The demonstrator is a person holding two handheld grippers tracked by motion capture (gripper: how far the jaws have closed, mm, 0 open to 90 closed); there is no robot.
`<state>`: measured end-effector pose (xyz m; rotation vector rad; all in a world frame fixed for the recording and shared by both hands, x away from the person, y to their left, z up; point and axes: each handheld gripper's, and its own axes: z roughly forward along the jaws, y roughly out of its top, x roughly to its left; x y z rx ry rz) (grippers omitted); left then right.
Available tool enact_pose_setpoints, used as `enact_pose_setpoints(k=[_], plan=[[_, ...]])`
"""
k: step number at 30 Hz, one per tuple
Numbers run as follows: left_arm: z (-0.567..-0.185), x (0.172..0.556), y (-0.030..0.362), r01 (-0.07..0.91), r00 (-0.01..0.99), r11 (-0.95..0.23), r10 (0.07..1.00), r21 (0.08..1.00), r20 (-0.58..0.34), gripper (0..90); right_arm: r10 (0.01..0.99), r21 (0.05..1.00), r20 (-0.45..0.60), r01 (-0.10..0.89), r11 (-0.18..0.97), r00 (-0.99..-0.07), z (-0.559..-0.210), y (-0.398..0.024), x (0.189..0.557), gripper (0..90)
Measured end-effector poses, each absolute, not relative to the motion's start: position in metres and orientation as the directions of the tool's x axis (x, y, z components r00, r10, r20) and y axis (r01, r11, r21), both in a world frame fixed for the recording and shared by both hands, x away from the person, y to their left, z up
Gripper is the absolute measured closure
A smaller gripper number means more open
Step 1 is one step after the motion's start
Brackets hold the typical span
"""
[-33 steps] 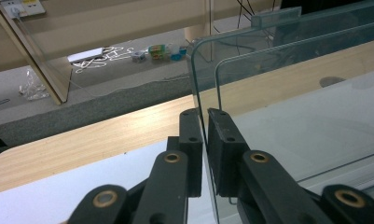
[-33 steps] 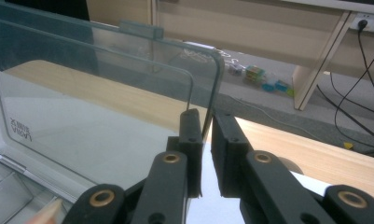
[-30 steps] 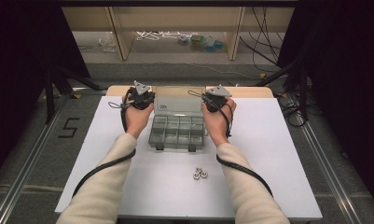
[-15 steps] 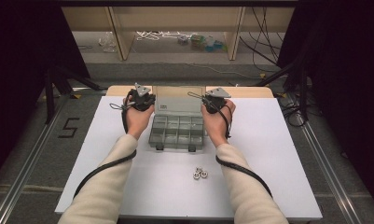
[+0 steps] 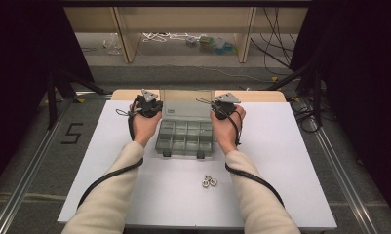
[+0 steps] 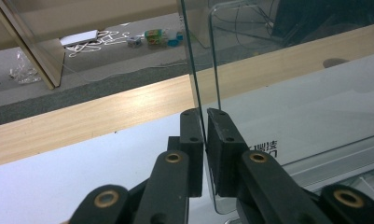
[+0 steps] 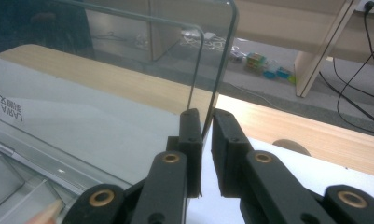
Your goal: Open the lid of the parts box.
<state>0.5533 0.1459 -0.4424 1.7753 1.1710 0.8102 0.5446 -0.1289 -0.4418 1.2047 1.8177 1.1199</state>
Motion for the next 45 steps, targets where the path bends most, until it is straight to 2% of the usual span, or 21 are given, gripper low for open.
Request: enact_pose_setpoints(k=[15,22,25,33,34,35,45], plan=[[-0.447,0.555,0.146,0.387,0.375,-0.232,0.924,0.892,0.078,84.7,0.936,0.900,-0.061,0.387,0.201,-0.345,-0.450,-0.129,0.545,82.7],[-0.451,0.554,0.144,0.425,0.352,-0.205,0.935,0.882,0.048,84.6,0.936,0.895,-0.067,0.394,0.210,-0.346,-0.452,-0.129,0.545,82.4],[-0.452,0.555,0.146,0.414,0.364,-0.239,0.928,0.878,0.081,84.5,0.936,0.890,-0.067,0.403,0.212,-0.346,-0.453,-0.128,0.545,82.3],[-0.455,0.554,0.144,0.441,0.361,-0.227,0.931,0.869,0.060,84.2,0.932,0.883,-0.072,0.412,0.225,-0.355,-0.455,-0.130,0.546,81.9],[-0.455,0.557,0.146,0.414,0.388,-0.264,0.917,0.871,0.093,84.0,0.933,0.882,-0.068,0.416,0.222,-0.354,-0.455,-0.130,0.546,81.9],[-0.455,0.554,0.145,0.440,0.369,-0.251,0.926,0.862,0.081,83.9,0.933,0.881,-0.069,0.417,0.223,-0.352,-0.455,-0.130,0.547,81.9],[-0.460,0.557,0.144,0.438,0.394,-0.279,0.914,0.854,0.097,82.7,0.933,0.869,-0.062,0.441,0.226,-0.355,-0.457,-0.132,0.549,80.4]])
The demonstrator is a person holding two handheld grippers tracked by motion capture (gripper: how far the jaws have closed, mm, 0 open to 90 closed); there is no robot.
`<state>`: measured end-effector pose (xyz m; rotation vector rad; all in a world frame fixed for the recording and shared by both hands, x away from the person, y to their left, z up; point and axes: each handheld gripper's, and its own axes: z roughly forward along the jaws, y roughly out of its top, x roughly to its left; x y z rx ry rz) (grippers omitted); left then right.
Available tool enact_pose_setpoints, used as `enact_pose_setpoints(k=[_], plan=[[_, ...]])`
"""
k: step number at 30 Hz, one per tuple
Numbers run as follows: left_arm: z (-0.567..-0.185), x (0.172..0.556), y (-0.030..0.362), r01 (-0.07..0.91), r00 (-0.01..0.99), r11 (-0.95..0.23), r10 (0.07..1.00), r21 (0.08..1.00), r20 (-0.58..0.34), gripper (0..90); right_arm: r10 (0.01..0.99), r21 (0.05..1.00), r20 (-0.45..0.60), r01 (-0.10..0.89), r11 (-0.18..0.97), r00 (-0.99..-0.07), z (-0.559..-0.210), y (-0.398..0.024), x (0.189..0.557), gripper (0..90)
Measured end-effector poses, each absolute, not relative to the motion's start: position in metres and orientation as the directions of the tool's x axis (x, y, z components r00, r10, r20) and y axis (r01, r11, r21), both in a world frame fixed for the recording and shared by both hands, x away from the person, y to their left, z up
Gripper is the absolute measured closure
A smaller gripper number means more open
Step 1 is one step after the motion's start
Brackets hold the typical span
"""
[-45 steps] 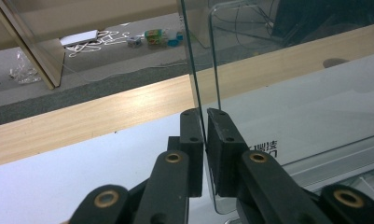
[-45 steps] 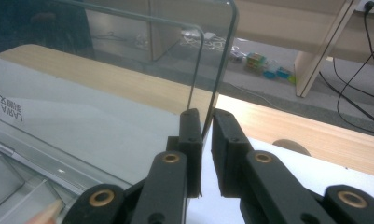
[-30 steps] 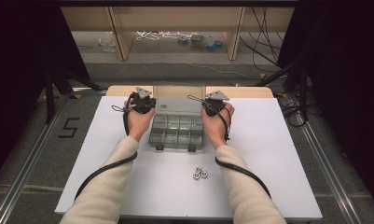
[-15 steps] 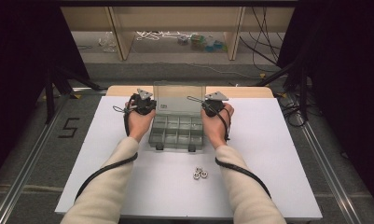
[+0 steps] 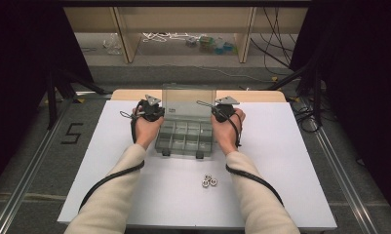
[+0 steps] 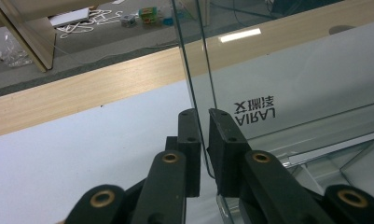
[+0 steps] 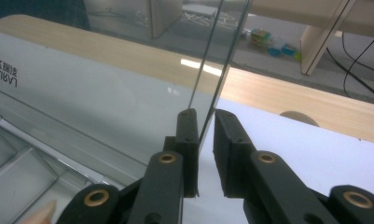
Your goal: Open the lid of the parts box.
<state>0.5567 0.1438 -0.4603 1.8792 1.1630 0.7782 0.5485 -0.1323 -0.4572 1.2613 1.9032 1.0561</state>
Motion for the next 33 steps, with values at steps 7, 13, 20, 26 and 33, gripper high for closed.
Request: enact_pose_setpoints(k=[7,13,20,26,33], plan=[[-0.460,0.557,0.142,0.429,0.406,-0.288,0.908,0.856,0.102,81.4,0.933,0.855,-0.065,0.463,0.235,-0.355,-0.462,-0.135,0.549,71.1],[-0.458,0.551,0.145,0.433,0.393,-0.259,0.916,0.863,0.078,78.3,0.942,0.873,-0.045,0.445,0.199,-0.333,-0.455,-0.139,0.548,61.4],[-0.454,0.540,0.163,0.433,0.400,-0.277,0.912,0.858,0.092,80.4,0.935,0.884,-0.026,0.429,0.187,-0.353,-0.448,-0.151,0.541,55.5],[-0.458,0.525,0.177,0.443,0.418,-0.287,0.904,0.849,0.088,82.8,0.926,0.887,-0.023,0.419,0.193,-0.377,-0.448,-0.164,0.532,54.5],[-0.465,0.508,0.187,0.465,0.449,-0.346,0.885,0.815,0.120,86.5,0.917,0.896,-0.019,0.400,0.193,-0.399,-0.446,-0.178,0.516,54.4]])
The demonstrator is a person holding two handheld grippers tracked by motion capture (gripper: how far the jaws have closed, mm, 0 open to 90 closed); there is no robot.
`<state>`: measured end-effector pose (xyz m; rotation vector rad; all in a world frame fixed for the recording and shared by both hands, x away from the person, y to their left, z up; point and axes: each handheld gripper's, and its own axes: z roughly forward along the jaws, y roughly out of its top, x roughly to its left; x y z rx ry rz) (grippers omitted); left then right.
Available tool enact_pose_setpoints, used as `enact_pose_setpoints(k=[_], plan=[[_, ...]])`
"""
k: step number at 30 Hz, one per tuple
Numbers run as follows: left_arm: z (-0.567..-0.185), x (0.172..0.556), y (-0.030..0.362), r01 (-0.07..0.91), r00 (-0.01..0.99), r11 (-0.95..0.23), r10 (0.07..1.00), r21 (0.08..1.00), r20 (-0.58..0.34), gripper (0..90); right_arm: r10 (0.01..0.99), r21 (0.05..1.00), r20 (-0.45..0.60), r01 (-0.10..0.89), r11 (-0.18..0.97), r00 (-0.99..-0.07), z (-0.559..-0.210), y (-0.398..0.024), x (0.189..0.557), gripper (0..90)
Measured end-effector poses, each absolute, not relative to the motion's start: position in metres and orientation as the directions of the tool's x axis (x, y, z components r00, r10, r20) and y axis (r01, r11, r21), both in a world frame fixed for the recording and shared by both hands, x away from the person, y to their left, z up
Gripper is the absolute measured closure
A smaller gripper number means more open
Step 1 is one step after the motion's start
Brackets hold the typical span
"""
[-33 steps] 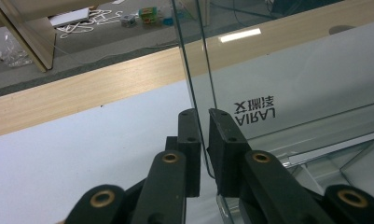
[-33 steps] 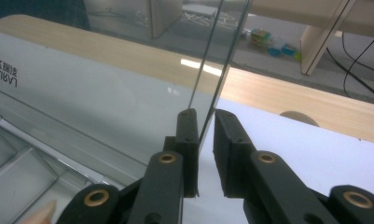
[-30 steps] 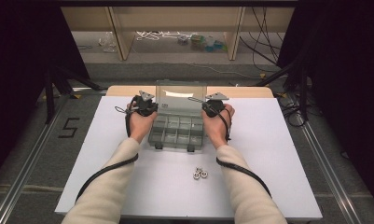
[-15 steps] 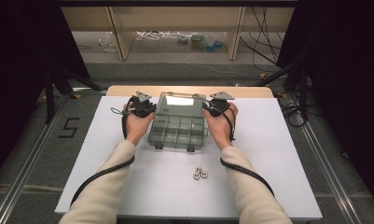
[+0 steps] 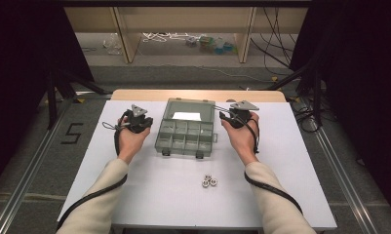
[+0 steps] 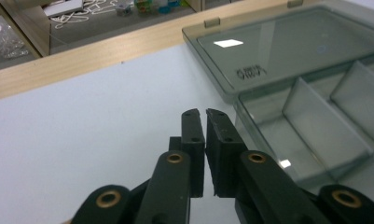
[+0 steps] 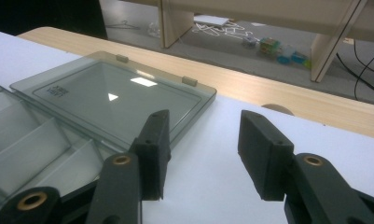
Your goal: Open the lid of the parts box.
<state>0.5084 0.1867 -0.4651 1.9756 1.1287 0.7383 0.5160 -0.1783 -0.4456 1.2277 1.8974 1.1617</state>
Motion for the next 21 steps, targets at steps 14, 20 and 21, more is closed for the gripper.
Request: enact_pose_setpoints(k=[14,20,21], plan=[[-0.481,0.462,0.179,0.569,0.483,-0.412,0.868,0.711,0.116,90.0,0.893,0.903,-0.019,0.375,0.207,-0.449,-0.439,-0.197,0.478,54.8],[-0.483,0.455,0.177,0.550,0.519,-0.442,0.846,0.708,0.125,90.0,0.895,0.895,0.001,0.400,0.198,-0.446,-0.441,-0.211,0.464,54.8],[-0.484,0.455,0.177,0.548,0.516,-0.443,0.847,0.709,0.129,90.0,0.893,0.895,0.000,0.398,0.200,-0.449,-0.442,-0.213,0.462,54.8]])
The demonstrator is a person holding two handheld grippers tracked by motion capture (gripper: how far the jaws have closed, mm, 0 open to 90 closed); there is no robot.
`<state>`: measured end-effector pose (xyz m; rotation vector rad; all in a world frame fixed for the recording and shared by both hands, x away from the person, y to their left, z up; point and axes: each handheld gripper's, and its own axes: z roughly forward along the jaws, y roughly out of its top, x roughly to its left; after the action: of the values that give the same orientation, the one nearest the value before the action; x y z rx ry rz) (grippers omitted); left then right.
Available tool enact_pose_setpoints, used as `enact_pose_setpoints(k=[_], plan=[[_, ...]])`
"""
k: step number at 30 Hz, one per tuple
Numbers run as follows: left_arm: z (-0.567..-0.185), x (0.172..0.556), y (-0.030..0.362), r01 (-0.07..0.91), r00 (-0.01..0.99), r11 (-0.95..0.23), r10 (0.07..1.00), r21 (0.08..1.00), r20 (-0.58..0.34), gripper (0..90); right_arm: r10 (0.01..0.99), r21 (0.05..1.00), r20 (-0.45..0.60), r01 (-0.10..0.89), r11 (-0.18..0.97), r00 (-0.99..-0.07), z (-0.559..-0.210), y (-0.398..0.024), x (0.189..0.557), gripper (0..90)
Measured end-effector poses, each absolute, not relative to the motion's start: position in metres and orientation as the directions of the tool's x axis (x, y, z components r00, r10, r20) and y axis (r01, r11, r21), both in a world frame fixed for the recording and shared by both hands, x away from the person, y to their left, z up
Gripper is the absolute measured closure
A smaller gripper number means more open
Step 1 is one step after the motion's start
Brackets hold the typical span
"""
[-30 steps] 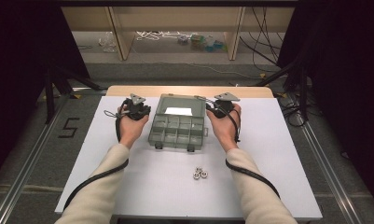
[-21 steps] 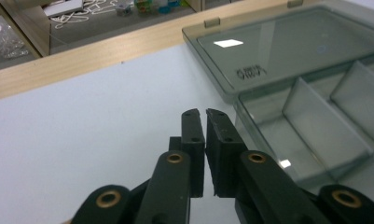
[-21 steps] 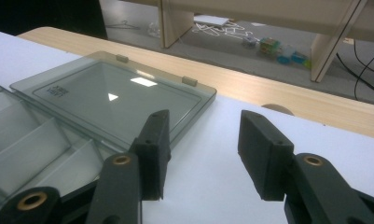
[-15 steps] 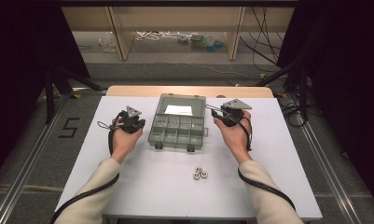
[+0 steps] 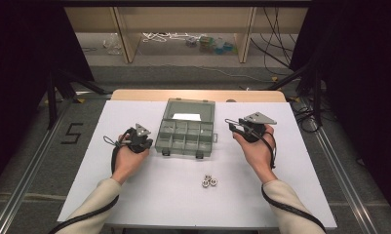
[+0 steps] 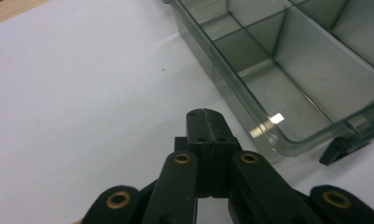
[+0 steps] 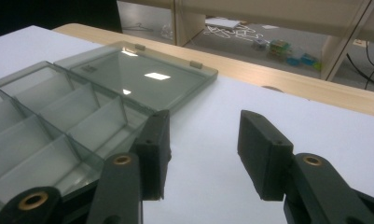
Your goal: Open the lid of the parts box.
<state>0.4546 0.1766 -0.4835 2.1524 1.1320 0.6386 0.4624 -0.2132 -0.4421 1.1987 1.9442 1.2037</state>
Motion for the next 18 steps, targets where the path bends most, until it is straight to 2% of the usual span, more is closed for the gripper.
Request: enact_pose_setpoints(k=[18], plan=[[-0.489,0.445,0.166,0.500,0.576,-0.518,0.797,0.694,0.180,89.9,0.909,0.895,-0.006,0.403,0.191,-0.417,-0.445,-0.240,0.447,54.8]])
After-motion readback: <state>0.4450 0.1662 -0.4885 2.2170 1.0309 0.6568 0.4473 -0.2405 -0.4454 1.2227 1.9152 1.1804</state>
